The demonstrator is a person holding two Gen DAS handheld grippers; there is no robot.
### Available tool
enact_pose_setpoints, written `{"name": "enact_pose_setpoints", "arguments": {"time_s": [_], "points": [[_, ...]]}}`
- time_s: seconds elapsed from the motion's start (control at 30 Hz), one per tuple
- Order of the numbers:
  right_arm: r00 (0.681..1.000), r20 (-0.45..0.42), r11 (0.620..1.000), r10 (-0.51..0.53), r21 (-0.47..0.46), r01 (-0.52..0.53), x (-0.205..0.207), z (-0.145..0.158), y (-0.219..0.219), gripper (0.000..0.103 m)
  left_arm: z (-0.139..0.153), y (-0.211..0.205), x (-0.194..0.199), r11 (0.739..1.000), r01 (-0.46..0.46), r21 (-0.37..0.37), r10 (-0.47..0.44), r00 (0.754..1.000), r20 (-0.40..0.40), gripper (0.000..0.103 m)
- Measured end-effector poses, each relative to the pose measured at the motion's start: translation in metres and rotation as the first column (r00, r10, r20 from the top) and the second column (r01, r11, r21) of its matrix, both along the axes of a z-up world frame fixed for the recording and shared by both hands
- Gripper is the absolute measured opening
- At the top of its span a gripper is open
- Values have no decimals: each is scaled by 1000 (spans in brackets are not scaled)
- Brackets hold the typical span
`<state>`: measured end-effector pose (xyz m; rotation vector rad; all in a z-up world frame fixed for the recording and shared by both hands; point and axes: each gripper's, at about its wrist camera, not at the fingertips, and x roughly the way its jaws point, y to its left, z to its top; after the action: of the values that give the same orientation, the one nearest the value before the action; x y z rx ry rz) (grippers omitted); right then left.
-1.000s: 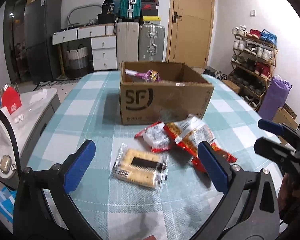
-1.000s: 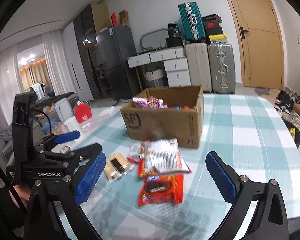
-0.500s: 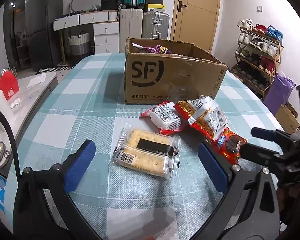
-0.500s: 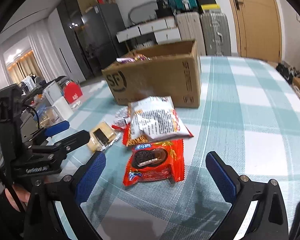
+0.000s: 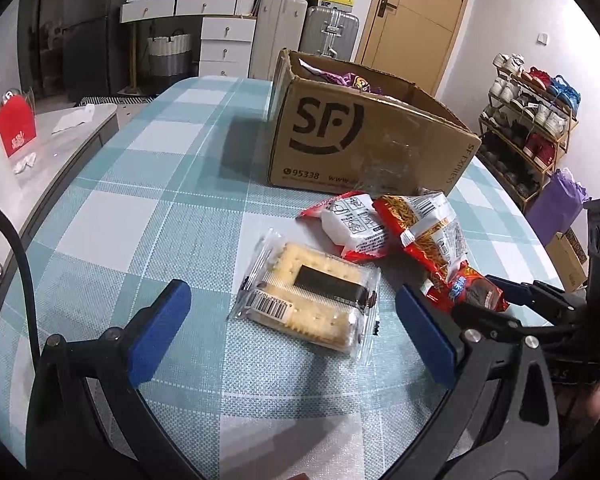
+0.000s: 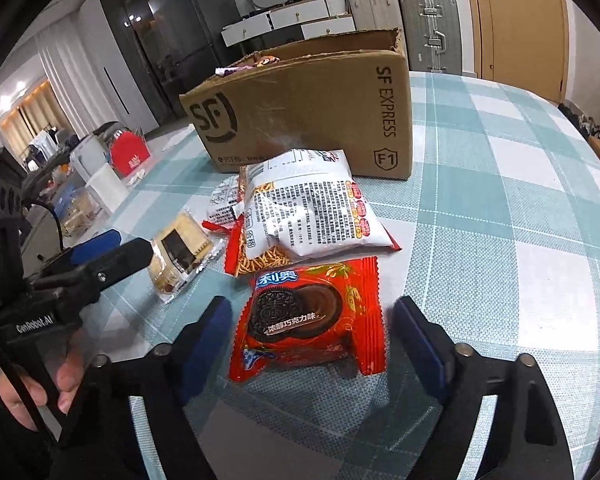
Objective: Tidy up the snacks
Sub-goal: 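Grasp the red Oreo pack with right tool while left tool grasps the cracker pack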
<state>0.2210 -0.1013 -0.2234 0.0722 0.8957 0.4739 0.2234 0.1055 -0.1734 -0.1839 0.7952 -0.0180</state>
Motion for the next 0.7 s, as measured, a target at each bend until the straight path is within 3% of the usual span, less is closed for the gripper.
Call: {"name": "enact_pose_setpoints", "arguments": {"time_s": [0.2,0.7], "points": [[1000,17,1000,19,-25,-19,-3,1,6,53,-2,-1,2,1000,6,9,-6,1000,-4,102],[984,172,998,-41,63,31,-27,25,-16,52,-11,2,10,1000,-15,-3,15,999,-47,102]]}}
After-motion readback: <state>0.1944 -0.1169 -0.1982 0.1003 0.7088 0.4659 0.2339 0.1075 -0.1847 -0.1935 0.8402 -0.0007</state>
